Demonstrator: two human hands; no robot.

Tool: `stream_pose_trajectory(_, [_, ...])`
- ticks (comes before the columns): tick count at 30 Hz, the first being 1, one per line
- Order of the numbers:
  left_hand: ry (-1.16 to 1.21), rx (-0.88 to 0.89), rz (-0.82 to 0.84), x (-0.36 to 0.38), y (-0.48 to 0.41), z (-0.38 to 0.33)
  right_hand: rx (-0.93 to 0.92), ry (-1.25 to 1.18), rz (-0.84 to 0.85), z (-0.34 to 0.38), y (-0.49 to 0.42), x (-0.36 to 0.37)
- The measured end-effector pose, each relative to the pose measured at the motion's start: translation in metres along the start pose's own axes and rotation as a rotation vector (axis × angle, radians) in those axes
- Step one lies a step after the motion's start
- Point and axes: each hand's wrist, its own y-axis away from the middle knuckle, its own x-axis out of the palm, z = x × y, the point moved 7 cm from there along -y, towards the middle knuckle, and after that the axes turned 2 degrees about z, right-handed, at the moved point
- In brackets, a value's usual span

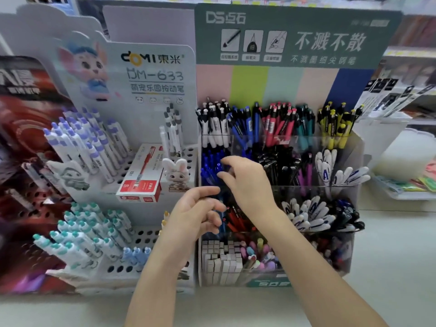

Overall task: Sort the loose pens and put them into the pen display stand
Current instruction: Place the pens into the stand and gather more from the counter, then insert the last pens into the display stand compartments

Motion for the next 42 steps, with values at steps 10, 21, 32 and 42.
stream_pose_trajectory(10, [-0.106,-0.065,0.302,0.112,-0.003,0.028,0.208,-0.588,-0.093,-0.079,0.079,-0.097])
stream_pose_trajectory(21, [-0.175,-0.339,0.553,0.424,0.001,0.181,0.818,-0.436,-0.33,-0.358,0.286,-0.256])
stream_pose_trajectory(32, [-0.375,-0.409,0.513,0.636,-0.012,0.319,1.085,-0.405,-0.445,-0.552,0.406,-0.362])
stream_pose_trajectory(42, [-0.754,-0.313,0.162,0.781,-0.129,0.409,1.166,-0.458,-0.262,-0.73,0.398,-0.392])
